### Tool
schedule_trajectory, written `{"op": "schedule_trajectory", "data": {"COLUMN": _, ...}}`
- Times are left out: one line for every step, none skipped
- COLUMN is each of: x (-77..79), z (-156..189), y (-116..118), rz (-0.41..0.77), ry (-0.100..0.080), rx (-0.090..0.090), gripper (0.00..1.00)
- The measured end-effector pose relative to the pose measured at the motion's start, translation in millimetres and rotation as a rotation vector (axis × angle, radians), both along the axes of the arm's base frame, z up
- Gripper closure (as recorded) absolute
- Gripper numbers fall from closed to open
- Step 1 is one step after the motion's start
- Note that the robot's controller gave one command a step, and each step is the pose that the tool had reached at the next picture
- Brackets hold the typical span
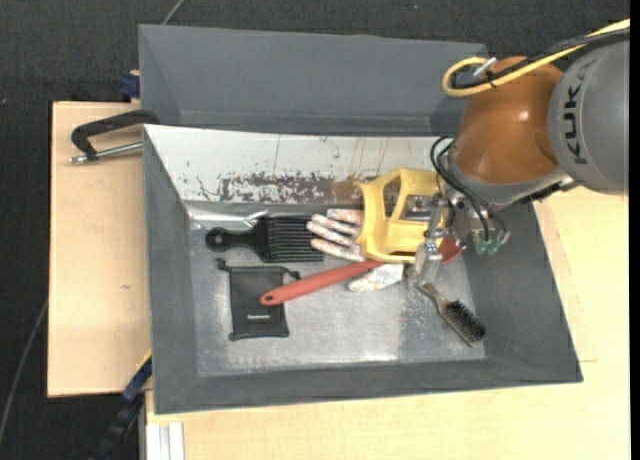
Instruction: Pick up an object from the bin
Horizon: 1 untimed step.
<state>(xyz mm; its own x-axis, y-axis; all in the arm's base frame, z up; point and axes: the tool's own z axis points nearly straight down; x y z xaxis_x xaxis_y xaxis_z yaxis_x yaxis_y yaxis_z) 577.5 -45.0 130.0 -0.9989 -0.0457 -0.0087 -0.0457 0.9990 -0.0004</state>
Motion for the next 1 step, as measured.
{"op": "schedule_trajectory", "data": {"x": -7.8, "z": -19.1, "y": 43.3, "rz": -0.163, "ry": 0.005, "rx": 0.002, "gripper": 0.00}}
